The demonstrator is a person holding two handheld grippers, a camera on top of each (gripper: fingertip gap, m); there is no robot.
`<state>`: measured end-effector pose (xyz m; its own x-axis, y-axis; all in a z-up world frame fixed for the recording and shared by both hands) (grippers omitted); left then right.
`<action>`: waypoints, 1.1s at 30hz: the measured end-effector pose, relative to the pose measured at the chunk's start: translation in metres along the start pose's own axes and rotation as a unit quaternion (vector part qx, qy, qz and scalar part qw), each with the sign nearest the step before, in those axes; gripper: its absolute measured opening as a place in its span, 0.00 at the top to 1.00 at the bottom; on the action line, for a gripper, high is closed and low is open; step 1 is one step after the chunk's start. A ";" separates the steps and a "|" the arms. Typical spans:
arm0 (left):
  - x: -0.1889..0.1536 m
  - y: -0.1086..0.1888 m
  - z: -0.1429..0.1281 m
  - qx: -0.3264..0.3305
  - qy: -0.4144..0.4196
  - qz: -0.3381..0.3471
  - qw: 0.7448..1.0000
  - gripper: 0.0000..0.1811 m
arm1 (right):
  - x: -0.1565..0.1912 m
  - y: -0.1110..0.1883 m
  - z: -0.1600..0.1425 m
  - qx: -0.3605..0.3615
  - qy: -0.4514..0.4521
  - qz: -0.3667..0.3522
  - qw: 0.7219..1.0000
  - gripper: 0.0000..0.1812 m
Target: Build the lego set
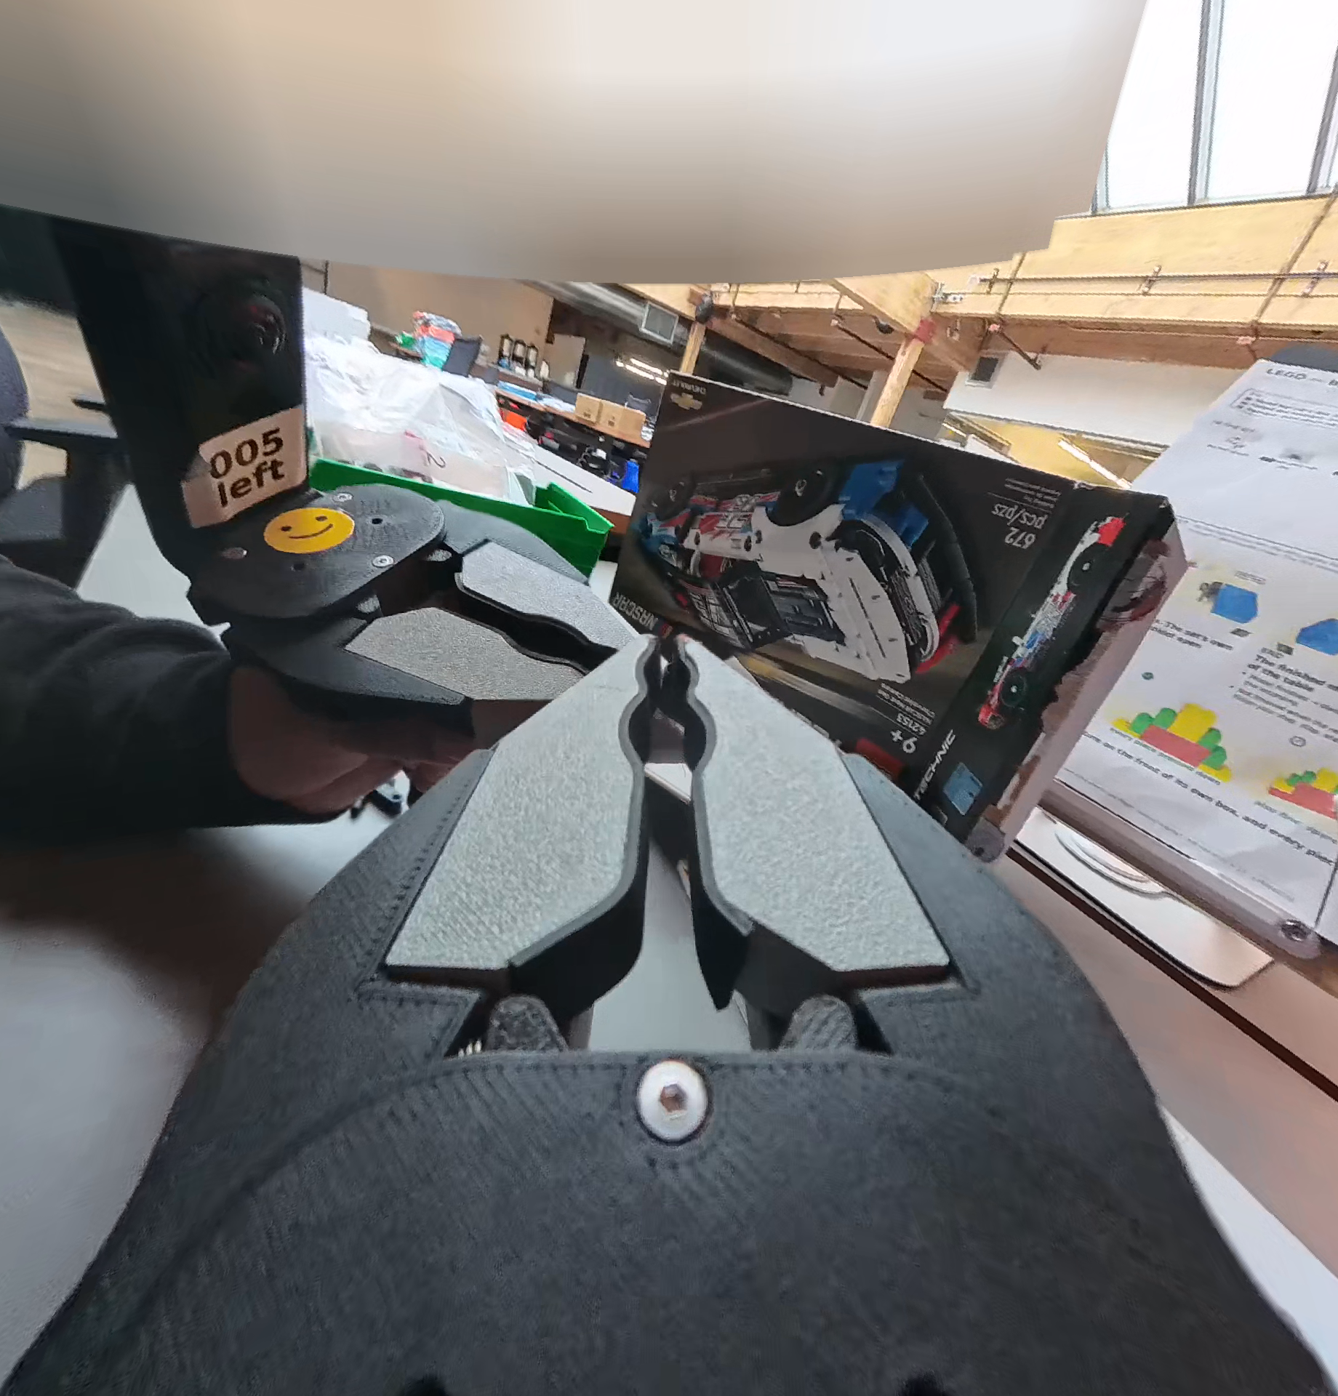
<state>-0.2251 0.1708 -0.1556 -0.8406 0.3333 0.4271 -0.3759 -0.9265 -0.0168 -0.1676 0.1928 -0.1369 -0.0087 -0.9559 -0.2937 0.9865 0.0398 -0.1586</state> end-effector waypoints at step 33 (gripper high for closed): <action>-0.008 0.002 0.005 -0.022 -0.023 -0.016 0.999 1.00 | 0.007 0.006 0.002 0.045 0.084 0.013 0.995 1.00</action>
<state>-0.2169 0.1652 -0.1547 -0.8093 0.3540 0.4687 -0.4206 -0.9063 -0.0418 -0.1618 0.1860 -0.1375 -0.0034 -0.8925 -0.4510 0.9974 0.0294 -0.0657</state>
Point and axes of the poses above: each gripper's, where its closed fingertips meet, y back along the fingers, z out of its top, x = y × z across the jaws, the point moved 5 cm from there along y, back along the fingers, and after that the axes turned 1 degree about -z, right-handed, at the moved point
